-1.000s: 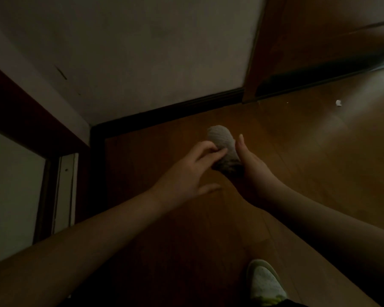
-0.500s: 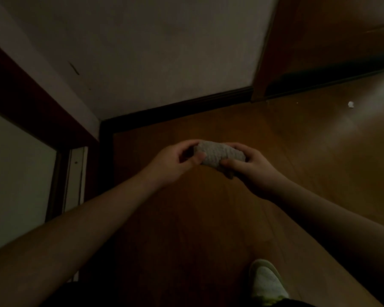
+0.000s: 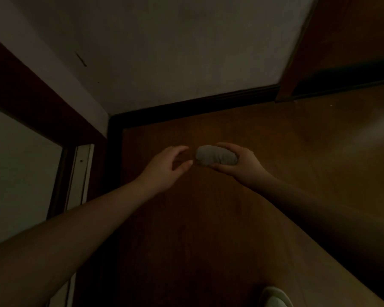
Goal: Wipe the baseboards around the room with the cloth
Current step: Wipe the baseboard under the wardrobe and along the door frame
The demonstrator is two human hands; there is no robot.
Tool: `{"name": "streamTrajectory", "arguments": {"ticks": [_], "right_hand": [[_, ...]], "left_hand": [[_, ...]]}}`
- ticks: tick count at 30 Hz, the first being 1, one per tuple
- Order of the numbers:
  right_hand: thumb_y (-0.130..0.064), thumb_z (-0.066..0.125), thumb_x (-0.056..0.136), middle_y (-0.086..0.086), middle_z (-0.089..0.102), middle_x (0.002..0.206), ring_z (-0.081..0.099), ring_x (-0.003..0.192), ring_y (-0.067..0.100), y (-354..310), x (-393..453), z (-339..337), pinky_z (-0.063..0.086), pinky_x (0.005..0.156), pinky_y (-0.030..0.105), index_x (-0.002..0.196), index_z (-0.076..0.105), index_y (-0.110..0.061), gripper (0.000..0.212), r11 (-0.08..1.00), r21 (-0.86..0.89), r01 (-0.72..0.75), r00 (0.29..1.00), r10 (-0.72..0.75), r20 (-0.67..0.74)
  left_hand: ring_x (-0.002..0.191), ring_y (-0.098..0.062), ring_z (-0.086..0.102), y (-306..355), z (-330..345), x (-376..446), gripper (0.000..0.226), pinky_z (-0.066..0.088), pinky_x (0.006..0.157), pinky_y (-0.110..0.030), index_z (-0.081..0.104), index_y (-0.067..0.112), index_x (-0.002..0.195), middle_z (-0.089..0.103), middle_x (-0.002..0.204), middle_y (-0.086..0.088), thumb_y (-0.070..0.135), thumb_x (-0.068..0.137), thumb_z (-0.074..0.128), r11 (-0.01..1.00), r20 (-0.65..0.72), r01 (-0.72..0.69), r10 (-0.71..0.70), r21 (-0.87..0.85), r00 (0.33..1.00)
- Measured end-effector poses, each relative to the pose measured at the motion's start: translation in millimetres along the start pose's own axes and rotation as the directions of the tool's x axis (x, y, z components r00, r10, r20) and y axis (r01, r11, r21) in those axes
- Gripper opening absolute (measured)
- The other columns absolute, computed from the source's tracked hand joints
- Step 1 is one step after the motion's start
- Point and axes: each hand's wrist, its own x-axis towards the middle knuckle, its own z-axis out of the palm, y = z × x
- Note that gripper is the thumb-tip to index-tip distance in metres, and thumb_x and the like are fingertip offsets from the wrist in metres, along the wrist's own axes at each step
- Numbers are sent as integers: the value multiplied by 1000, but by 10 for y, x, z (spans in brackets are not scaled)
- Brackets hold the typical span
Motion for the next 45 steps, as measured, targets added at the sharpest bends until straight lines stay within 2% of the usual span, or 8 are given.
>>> {"name": "streamTrajectory", "arguments": {"ticks": [3, 5, 8, 12, 22, 30, 38, 45], "right_hand": [[-42, 75, 84, -19, 55, 126, 51, 104, -19, 509, 273, 75, 47, 85, 6, 139, 50, -31, 61, 994, -106, 7, 980, -28, -199], [-43, 74, 86, -13, 55, 135, 48, 110, -12, 885, 409, 133, 46, 90, 11, 142, 48, -28, 64, 990, -137, -34, 962, -5, -273], [-40, 70, 89, -10, 47, 146, 43, 121, -5, 1338, 550, 207, 45, 102, 29, 147, 39, -34, 66, 973, -219, -69, 973, 16, -232], [-36, 67, 90, -15, 31, 156, 27, 136, -4, 1533, 620, 266, 32, 109, 30, 150, 26, -41, 73, 921, -389, 10, 978, -90, -188], [-45, 62, 92, -2, 36, 156, 33, 143, 19, 1407, 595, 241, 29, 114, 38, 152, 29, -29, 70, 908, -418, -23, 997, -13, -83], [-44, 63, 90, 0, 36, 156, 31, 144, 21, 1365, 576, 249, 26, 114, 37, 152, 29, -27, 71, 899, -433, -65, 997, 36, -73], [-35, 71, 87, 3, 44, 145, 46, 129, 24, 1273, 589, 235, 44, 100, 39, 147, 39, -27, 69, 914, -388, -116, 989, 68, -134], [-33, 76, 85, 13, 52, 126, 50, 112, 23, 713, 1595, 709, 43, 92, 34, 137, 54, -13, 60, 927, -368, -65, 986, 3, -168]], "left_hand": [[134, -17, 44, -334, 219, 192, 60, 39, 108, -33, 36, 23, 150, 40, 151, 2, 43, 97, 57, 965, 65, 47, -66, 258, 996], [144, -22, 31, -549, 443, 301, 73, 31, 116, -43, 23, 26, 155, 26, 160, 0, 52, 95, 54, 894, 133, 79, -153, 442, 979], [152, -25, 1, -818, 821, 411, 98, 14, 121, -54, -5, 29, 157, -4, 166, 1, 68, 88, 51, 818, 237, 140, -318, 557, 918], [149, -28, -20, -949, 1163, 407, 100, 7, 117, -65, -21, 34, 153, -29, 161, 0, 78, 86, 39, 804, 285, 190, -405, 563, 869], [152, -27, 3, -648, 533, 568, 79, 16, 121, -52, -6, 31, 157, -7, 166, 0, 61, 98, 38, 792, 482, 135, -486, 595, 730], [152, -24, 3, -790, 225, 688, 82, 13, 122, -49, -4, 27, 158, -7, 166, -1, 61, 98, 40, 795, 438, 107, -435, 598, 787], [151, -25, -13, -1160, 471, 814, 118, 6, 121, -56, -15, 24, 156, -22, 163, -1, 76, 79, 58, 807, 243, 320, -483, 495, 841], [150, -24, -21, -1344, 731, 783, 135, 4, 120, -59, -20, 22, 154, -29, 161, -2, 78, 68, 66, 810, 181, 348, -475, 471, 861]]}}
